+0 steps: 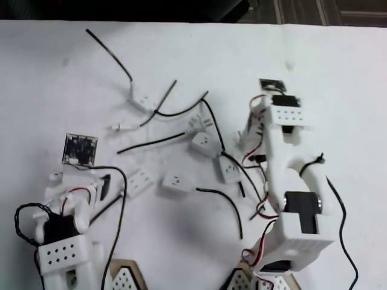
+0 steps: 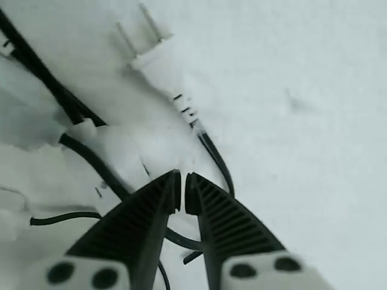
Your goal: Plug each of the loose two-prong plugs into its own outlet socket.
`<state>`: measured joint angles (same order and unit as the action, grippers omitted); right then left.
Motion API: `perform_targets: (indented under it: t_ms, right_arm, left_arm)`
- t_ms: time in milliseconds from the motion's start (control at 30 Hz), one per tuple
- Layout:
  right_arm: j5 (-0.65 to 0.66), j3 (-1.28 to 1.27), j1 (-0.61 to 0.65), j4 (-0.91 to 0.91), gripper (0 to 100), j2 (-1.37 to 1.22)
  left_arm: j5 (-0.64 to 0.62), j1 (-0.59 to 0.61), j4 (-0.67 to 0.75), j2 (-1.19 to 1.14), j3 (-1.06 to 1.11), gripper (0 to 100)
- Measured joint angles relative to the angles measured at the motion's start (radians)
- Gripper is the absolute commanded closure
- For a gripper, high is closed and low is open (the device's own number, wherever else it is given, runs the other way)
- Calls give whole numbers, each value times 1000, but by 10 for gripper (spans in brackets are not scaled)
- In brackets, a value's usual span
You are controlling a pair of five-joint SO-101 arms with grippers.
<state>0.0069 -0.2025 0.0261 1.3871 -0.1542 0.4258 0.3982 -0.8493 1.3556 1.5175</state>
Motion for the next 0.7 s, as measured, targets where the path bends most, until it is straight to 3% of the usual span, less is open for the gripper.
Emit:
perform_targets:
  t_ms: [133,500,567,700]
  right_arm:
    - [0,0,81,-11,759,-15]
    - [69,0,87,-247,755,-137]
    - [75,0,71,-295,802,-167]
    - [114,0,26,-353,993,-187]
  left_arm:
    - [0,0,0,0,0,706]
    - [0,0,0,0,0,706]
    - [0,0,0,0,0,706]
    - [0,0,0,0,0,706]
